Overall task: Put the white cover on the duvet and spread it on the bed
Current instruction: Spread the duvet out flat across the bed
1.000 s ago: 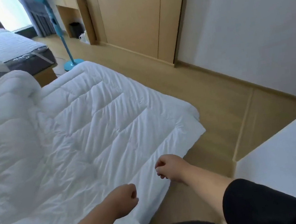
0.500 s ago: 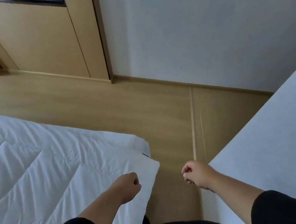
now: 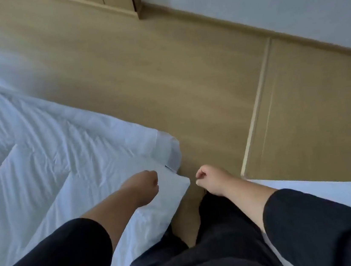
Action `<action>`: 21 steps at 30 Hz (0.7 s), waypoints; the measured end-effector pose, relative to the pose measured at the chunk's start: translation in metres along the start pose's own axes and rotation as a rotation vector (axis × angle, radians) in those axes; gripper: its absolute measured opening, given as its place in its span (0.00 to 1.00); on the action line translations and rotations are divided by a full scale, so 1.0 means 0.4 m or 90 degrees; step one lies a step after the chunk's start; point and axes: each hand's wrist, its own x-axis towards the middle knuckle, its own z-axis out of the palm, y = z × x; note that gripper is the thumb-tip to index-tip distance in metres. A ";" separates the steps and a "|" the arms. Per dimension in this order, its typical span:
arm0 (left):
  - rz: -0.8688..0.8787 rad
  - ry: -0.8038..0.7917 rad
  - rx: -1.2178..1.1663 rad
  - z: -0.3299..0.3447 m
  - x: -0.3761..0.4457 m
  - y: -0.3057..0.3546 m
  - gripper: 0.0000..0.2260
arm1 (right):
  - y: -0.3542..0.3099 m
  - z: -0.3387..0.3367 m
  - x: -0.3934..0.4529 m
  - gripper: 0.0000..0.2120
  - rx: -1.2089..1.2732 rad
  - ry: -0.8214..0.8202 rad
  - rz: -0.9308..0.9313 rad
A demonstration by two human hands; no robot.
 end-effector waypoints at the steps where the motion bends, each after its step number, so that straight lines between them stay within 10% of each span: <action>1: -0.033 -0.011 0.000 0.020 0.032 -0.017 0.06 | -0.003 0.020 0.080 0.14 -0.038 -0.034 -0.010; 7: -0.145 -0.063 0.017 0.098 0.155 -0.079 0.20 | -0.021 0.146 0.382 0.44 -0.093 -0.218 -0.053; 13: -0.088 -0.145 0.170 0.074 0.309 -0.049 0.43 | 0.018 0.201 0.389 0.19 -0.150 -0.256 -0.183; 21: -0.026 -0.088 0.300 -0.043 0.400 0.091 0.11 | 0.008 -0.083 0.351 0.11 -0.273 -0.183 -0.262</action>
